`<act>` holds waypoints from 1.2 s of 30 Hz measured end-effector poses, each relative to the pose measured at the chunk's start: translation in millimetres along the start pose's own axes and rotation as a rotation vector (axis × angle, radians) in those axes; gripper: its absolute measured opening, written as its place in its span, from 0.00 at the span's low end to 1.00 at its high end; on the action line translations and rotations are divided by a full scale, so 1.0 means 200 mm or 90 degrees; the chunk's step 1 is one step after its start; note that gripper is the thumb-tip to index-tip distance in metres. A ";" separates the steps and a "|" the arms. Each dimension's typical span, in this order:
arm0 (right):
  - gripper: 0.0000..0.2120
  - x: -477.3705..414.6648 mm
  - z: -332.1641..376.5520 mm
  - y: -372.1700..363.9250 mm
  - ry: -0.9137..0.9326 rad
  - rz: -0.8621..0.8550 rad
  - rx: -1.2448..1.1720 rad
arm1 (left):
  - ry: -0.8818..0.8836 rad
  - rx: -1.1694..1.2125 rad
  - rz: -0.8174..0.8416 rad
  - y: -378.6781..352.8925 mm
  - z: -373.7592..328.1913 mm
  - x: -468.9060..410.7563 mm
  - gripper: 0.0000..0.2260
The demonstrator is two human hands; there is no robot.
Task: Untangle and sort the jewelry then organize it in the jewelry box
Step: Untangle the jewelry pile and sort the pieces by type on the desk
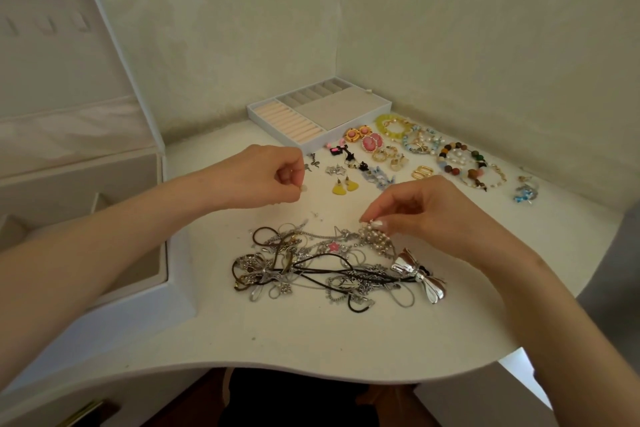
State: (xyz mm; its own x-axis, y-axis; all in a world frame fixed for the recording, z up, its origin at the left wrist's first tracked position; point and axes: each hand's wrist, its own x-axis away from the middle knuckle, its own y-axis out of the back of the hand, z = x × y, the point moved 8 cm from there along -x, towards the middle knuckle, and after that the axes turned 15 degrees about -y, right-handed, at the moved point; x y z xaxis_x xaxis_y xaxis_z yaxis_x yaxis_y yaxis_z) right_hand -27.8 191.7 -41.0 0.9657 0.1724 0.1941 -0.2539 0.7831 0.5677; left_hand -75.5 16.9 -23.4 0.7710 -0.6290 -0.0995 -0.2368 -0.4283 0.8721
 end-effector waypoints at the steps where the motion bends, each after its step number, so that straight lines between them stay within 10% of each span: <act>1: 0.09 0.00 0.00 0.00 0.008 -0.014 0.027 | -0.001 -0.003 0.002 0.00 0.00 0.00 0.05; 11: 0.10 0.16 0.10 -0.19 0.166 0.065 0.358 | -0.002 -0.009 -0.007 0.00 0.00 0.00 0.05; 36: 0.07 0.10 0.07 -0.05 0.132 0.110 0.018 | 0.008 0.094 -0.018 0.00 0.01 0.00 0.03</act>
State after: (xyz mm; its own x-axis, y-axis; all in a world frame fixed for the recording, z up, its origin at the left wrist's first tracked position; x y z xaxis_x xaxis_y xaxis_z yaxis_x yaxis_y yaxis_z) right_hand -7.0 179.3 -31.0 0.8975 0.4233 0.1239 -0.4149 0.7151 0.5626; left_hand -77.3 15.0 -24.3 0.7857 -0.6076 -0.1162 -0.2988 -0.5373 0.7887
